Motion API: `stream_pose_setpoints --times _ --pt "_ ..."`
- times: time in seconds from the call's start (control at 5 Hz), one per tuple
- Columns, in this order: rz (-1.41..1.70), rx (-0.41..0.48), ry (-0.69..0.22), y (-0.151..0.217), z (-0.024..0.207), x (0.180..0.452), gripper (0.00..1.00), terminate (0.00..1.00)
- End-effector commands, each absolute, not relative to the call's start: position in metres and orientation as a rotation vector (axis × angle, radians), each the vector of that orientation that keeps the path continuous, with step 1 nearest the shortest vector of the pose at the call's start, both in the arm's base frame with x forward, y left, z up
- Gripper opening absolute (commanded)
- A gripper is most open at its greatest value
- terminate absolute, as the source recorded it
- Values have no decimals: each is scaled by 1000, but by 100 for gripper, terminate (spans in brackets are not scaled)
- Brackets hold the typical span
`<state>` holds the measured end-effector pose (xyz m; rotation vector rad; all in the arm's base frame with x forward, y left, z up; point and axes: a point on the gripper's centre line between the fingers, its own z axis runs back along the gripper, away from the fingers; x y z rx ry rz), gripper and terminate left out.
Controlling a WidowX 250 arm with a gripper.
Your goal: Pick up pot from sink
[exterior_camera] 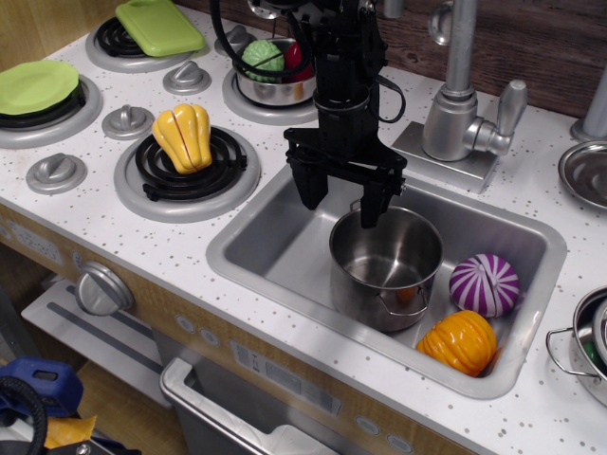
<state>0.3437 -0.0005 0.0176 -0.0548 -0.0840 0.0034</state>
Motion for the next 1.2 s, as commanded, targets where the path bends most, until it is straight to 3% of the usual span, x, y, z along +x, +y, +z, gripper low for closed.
stream_pose_setpoints --times 0.0,0.6,0.8,1.0 --pt "3 -55 -84 -1 18 344 100 0" --pt "-21 -111 -151 12 -27 358 100 0" --pt "-14 -95 -164 14 -29 359 0 0" --pt "-15 -57 -169 11 -18 357 0 0"
